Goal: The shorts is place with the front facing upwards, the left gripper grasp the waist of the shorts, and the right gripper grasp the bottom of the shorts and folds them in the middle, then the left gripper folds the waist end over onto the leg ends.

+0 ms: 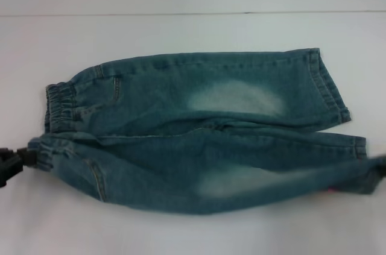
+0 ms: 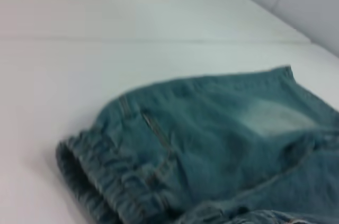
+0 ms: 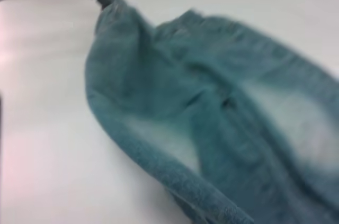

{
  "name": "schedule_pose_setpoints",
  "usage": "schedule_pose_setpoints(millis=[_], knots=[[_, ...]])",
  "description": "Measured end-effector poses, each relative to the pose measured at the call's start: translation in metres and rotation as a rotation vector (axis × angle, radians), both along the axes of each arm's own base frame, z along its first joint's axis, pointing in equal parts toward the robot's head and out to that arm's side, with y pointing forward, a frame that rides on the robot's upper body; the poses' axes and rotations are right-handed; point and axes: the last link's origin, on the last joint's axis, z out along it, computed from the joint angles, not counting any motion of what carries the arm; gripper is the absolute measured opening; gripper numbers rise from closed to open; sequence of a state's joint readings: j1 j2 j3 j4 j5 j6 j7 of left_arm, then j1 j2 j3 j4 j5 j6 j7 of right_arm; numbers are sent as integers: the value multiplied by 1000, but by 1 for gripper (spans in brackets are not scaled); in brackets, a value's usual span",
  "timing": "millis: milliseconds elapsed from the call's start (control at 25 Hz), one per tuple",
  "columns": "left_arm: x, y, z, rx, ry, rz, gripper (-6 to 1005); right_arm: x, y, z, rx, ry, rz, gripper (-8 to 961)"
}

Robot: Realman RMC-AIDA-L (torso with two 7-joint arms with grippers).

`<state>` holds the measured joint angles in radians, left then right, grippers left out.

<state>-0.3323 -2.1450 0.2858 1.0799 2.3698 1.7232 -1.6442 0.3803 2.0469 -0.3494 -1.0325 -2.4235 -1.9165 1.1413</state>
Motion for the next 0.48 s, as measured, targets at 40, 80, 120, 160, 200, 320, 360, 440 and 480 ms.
schedule_pose_setpoints(millis=[40, 80, 120, 160, 200, 320, 360, 440, 480], knots=[[1, 2, 1, 11, -4, -4, 62, -2, 3, 3, 28, 12, 12, 43], [3, 4, 3, 25, -11, -10, 62, -4, 6, 5, 52, 20, 20, 42], [4, 5, 3, 30, -15, -13, 62, -6, 10, 7, 75, 28, 28, 42], [5, 7, 4, 42, -24, -21, 62, -7, 13, 8, 98, 32, 32, 42], [7, 10, 5, 52, -32, -29, 62, -8, 17, 9, 124, 33, 36, 41], [14, 19, 4, 85, -46, -50, 62, -10, 31, 6, 192, 31, 40, 41], [14, 19, 4, 85, -46, -50, 63, -11, 36, 4, 212, 33, 44, 41], [18, 24, 3, 104, -51, -60, 63, -14, 46, -1, 249, 34, 50, 41], [19, 28, 2, 113, -54, -64, 63, -15, 50, -2, 266, 31, 50, 41]])
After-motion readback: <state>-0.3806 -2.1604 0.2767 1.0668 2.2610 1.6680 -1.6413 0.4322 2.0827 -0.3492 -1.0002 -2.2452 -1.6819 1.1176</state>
